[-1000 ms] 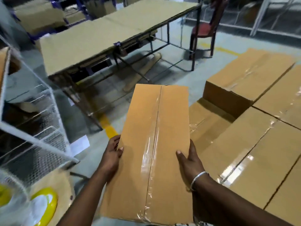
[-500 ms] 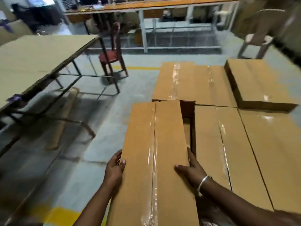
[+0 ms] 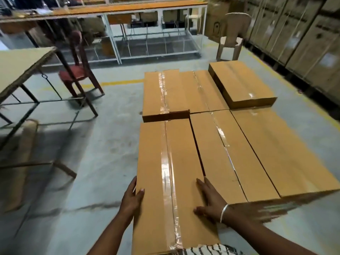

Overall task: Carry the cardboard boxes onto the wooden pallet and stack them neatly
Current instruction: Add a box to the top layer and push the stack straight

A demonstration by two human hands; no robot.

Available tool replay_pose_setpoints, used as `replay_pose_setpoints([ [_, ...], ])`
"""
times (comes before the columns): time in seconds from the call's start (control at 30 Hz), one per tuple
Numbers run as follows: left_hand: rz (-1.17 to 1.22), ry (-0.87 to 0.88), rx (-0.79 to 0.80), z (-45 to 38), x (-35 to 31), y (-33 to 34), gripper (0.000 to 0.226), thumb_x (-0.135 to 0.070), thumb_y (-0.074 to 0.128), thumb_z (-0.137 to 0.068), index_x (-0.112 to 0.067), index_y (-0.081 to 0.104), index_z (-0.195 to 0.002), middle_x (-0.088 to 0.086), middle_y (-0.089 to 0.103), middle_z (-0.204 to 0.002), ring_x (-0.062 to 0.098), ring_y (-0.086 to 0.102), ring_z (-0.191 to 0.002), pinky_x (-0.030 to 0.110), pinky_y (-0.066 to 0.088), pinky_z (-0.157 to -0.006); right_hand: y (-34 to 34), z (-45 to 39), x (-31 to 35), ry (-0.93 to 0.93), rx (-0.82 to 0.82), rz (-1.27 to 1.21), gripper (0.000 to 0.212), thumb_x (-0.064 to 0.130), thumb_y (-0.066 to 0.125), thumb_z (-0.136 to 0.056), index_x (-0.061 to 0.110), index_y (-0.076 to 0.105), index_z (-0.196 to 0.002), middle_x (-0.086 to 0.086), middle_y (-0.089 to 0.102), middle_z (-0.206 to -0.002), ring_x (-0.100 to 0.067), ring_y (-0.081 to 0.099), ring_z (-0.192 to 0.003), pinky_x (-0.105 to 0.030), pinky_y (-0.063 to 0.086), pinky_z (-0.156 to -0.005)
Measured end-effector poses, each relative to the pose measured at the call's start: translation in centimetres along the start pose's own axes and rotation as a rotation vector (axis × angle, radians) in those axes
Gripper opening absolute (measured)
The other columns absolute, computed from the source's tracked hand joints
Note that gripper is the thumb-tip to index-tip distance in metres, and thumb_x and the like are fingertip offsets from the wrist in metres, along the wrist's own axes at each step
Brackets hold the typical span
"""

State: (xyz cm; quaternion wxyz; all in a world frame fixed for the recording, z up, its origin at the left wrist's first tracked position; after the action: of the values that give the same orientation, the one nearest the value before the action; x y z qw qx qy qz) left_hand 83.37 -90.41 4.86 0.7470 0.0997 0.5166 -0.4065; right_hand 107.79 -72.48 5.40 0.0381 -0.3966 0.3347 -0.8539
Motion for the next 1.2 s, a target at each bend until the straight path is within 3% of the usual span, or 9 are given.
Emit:
replay_pose_setpoints([
  [0.17, -0.224, -0.146, 0.03, 5.5, 2.7, 0.2, 0.073, -0.04, 0.084, -0.071, -0.035, 0.046, -0.132, -0.003, 0.065, -0.117, 0.019, 0.063, -0.103, 0.035, 0.05, -0.092, 0.2, 0.1, -1.5, -0.048, 0.053, 0.126, 0.134, 0.089, 0.054, -0.047, 0.032, 0.001, -0.156, 0.013, -0.034, -0.152, -0.014, 0.007, -0.151, -0.021, 0.02, -0.116],
  [0.37, -0.116, -0.096, 0.215, 8.5, 5.3, 0.2, 0.113, -0.038, 0.098, -0.046, -0.044, 0.034, -0.138, -0.015, 0.06, -0.129, 0.004, 0.062, -0.112, 0.03, 0.053, -0.092, 0.8, 0.0, -2.2, -0.137, 0.027, 0.146, 0.107, 0.056, 0.067, -0.08, 0.031, -0.006, -0.155, 0.009, -0.042, -0.152, -0.015, 0.017, -0.149, -0.026, 0.036, -0.111],
  [0.6, -0.072, -0.13, 0.156, 5.4, 4.9, 1.6, 0.108, -0.014, 0.093, -0.046, -0.039, 0.038, -0.136, -0.002, 0.067, -0.121, 0.019, 0.063, -0.112, 0.037, 0.053, -0.093, 0.1, 0.3, -2.1, -0.137, -0.051, 0.165, 0.086, 0.045, 0.058, -0.093, 0.027, 0.004, -0.157, 0.007, -0.042, -0.15, -0.02, 0.008, -0.152, -0.026, 0.024, -0.118],
  [0.73, -0.11, -0.16, 0.124, 3.2, 3.9, 3.2, 0.103, -0.01, 0.09, -0.054, -0.031, 0.033, -0.138, -0.002, 0.065, -0.116, 0.022, 0.061, -0.107, 0.033, 0.05, -0.091, -0.6, 1.2, -2.3, -0.185, 0.123, 0.519, 0.123, 0.077, 0.061, -0.066, 0.037, -0.016, -0.153, -0.001, -0.044, -0.15, -0.029, -0.03, -0.138, -0.05, 0.008, -0.12],
  [0.83, -0.13, -0.144, 0.188, 3.1, 3.0, 3.3, 0.11, -0.01, 0.09, -0.06, -0.022, 0.025, -0.147, -0.009, 0.061, -0.111, 0.02, 0.059, -0.106, 0.03, 0.047, -0.089, -0.3, 1.8, -2.5, -0.166, 0.141, 0.673, 0.136, 0.074, 0.069, -0.061, 0.04, -0.032, -0.145, -0.001, -0.045, -0.151, -0.032, -0.037, -0.136, -0.06, 0.0, -0.116],
  [0.93, -0.157, -0.071, 0.315, 3.2, 2.7, 2.1, 0.125, -0.038, 0.097, -0.044, -0.033, 0.022, -0.144, -0.019, 0.057, -0.118, 0.006, 0.06, -0.105, 0.018, 0.048, -0.082, 0.4, 1.8, -2.2, -0.123, 0.096, 0.7, 0.134, 0.068, 0.07, -0.064, 0.044, -0.04, -0.135, -0.001, -0.044, -0.151, -0.029, -0.034, -0.138, -0.057, -0.002, -0.118],
  [1.0, -0.132, -0.006, 0.436, 3.6, 1.9, 1.8, 0.109, -0.039, 0.092, -0.06, -0.036, 0.025, -0.146, -0.015, 0.059, -0.128, 0.004, 0.063, -0.11, 0.017, 0.051, -0.083, 0.7, 1.8, -2.1, -0.107, 0.059, 0.697, 0.13, 0.067, 0.067, -0.064, 0.047, -0.042, -0.132, 0.001, -0.045, -0.151, -0.028, -0.034, -0.139, -0.054, -0.001, -0.119],
  [1.1, 0.099, -0.05, 0.451, 5.2, -0.5, 2.5, 0.05, -0.051, 0.05, -0.094, -0.026, 0.052, -0.137, 0.003, 0.069, -0.123, 0.02, 0.069, -0.106, 0.035, 0.059, -0.077, 0.8, 2.0, -2.0, -0.08, 0.036, 0.702, 0.127, 0.066, 0.064, -0.063, 0.049, -0.041, -0.133, 0.002, -0.043, -0.152, -0.03, -0.029, -0.144, -0.05, 0.0, -0.119],
  [1.2, 0.314, -0.199, 0.415, 5.5, -1.8, 2.4, 0.021, -0.026, 0.054, -0.099, -0.036, 0.052, -0.118, -0.025, 0.073, -0.083, -0.006, 0.07, -0.072, 0.013, 0.054, -0.059, 0.7, 1.5, -1.2, -0.039, 0.025, 0.71, 0.126, 0.065, 0.066, -0.064, 0.051, -0.039, -0.133, 0.004, -0.039, -0.155, -0.029, -0.024, -0.147, -0.051, 0.003, -0.119],
])
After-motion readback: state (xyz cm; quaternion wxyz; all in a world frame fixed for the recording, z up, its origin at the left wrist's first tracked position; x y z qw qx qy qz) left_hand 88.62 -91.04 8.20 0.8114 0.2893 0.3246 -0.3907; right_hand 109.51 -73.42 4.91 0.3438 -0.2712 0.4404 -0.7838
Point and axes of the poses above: each hand's wrist, its own z-axis away from the middle knuckle, its own y-axis out of the palm, x = y × z, the point moved 2 cm from there along -z, towards the middle knuckle
